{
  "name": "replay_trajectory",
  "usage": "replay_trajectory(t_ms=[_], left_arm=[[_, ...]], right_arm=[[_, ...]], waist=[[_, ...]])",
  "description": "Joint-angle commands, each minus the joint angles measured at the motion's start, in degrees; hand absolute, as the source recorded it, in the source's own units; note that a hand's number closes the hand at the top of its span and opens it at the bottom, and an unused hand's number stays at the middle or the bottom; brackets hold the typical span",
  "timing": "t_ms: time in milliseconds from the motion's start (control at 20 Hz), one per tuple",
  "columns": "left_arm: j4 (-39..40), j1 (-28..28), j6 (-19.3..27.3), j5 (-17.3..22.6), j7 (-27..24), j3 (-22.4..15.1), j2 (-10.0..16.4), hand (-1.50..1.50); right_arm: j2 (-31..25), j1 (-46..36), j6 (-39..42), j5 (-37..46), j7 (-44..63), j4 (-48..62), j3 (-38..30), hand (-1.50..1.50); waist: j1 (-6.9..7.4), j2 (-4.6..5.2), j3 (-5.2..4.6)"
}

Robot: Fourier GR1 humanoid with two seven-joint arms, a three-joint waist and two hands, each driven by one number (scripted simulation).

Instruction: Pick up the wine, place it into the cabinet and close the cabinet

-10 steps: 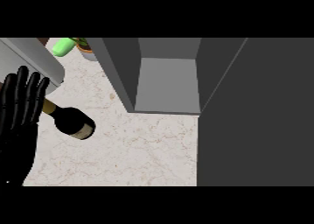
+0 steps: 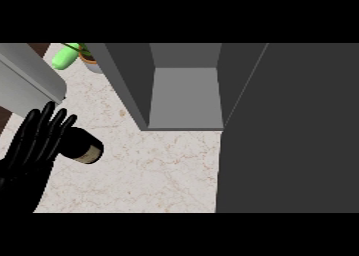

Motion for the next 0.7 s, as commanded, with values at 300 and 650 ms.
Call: replay_trajectory(t_ms=[300,650], left_arm=[[-13.53,5.65,0.67,13.33,14.28,-1.1,0.52,-1.5],[-19.65,4.67,5.15,12.68,19.95,-1.69,-0.63,-1.5]], right_arm=[[-1.23,1.28,0.24,-3.34,15.16,-13.11,2.71,-1.5],[-2.13,-3.39,1.28,-8.58,19.25,-12.14,-3.24,-1.5]], waist=[[0.38,-0.05,0.07],[0.46,0.03,0.08]])
